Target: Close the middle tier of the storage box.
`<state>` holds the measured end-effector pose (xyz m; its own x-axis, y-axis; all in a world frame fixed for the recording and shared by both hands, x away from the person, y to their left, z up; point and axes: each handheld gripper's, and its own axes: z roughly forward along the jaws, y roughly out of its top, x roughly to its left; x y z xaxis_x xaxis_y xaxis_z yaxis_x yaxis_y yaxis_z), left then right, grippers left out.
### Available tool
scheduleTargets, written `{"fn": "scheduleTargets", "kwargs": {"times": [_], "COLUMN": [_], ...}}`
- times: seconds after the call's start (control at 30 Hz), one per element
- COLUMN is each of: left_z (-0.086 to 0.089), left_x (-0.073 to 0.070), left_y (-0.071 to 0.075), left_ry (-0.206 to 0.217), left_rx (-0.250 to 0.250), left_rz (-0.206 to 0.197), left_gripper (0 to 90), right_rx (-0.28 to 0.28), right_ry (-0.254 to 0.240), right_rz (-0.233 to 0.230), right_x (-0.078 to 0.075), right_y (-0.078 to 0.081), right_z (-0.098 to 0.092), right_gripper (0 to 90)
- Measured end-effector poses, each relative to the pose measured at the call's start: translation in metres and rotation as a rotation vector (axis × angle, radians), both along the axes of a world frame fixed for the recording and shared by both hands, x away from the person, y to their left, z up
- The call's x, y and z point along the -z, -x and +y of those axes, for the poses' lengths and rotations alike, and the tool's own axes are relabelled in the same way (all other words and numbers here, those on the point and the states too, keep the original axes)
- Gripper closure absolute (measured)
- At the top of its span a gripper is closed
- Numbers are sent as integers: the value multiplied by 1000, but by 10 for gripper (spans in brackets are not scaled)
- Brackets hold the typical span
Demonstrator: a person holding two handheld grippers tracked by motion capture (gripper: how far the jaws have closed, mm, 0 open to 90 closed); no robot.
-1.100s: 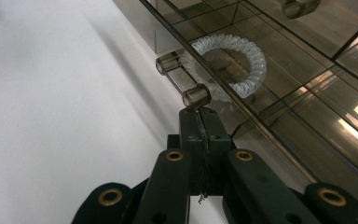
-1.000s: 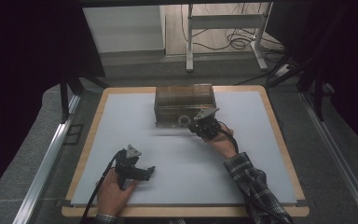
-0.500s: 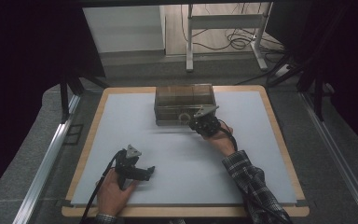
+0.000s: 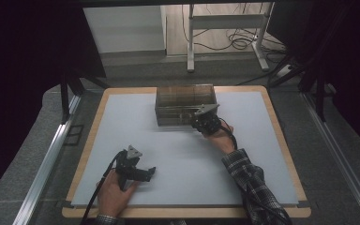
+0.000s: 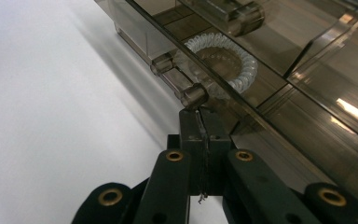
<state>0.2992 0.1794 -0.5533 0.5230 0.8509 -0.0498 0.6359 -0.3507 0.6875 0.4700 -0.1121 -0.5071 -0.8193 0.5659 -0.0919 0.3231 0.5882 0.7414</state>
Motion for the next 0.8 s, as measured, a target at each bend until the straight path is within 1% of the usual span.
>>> {"fn": "scheduleTargets", "kwargs": {"times": [0.8], "left_z": [0], "left_x": [0], "left_y": [0], "left_ry": [0], "left_rx": [0], "left_rz": [0], "left_gripper": [0], "right_rx": [35], "right_ry": [-3], "right_rz": [-3], "right_x": [0], "right_y": [-13], "right_z": [3], "right_gripper": [882]}}
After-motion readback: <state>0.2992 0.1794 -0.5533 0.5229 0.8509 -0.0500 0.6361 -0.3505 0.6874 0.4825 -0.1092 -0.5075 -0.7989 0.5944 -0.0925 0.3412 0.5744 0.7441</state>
